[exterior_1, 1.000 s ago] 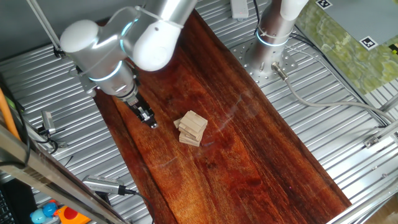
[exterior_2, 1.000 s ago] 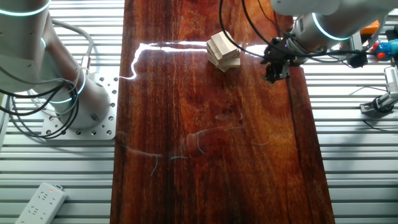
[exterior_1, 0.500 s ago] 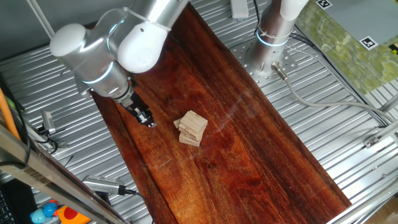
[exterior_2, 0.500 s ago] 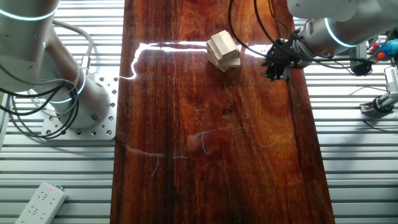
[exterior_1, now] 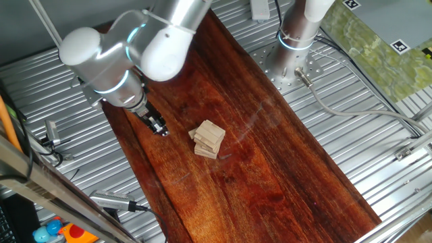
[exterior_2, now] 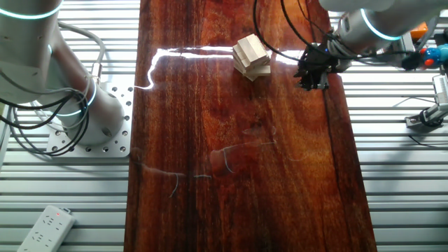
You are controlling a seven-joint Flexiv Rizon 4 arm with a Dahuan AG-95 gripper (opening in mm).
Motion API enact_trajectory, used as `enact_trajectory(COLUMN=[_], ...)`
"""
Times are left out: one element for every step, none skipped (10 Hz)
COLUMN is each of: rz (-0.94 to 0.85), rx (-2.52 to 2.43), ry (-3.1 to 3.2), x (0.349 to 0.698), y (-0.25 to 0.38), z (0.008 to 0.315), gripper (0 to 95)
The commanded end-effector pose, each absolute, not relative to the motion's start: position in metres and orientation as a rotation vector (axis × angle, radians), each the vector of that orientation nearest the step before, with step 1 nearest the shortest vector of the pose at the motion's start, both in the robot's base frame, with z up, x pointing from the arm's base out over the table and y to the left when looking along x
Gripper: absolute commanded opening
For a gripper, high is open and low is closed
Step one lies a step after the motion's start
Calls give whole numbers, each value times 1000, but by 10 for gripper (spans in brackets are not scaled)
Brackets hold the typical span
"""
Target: Play Jenga
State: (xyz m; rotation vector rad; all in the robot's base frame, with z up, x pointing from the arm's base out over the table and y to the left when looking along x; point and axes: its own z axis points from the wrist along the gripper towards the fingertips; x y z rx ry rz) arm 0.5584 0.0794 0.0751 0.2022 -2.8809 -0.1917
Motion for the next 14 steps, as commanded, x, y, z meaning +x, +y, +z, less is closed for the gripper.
enact_trajectory(rz=[-183,-180,-178,-178,-181,-184,-184,-191,-202,-199,-199,-200,-197,-191], rx=[240,239,235,242,245,253,257,270,292,301,312,326,336,347], ry=[-2889,-2897,-2899,-2899,-2898,-2897,-2895,-2895,-2898,-2896,-2896,-2895,-2890,-2882], x=[553,547,543,541,540,539,539,536,533,532,532,532,532,531], y=[79,83,86,86,85,85,84,82,80,80,79,79,79,79], z=[75,74,73,73,72,72,72,72,71,71,71,71,71,71], gripper=[190,190,190,190,190,190,190,380,380,380,380,380,380,380])
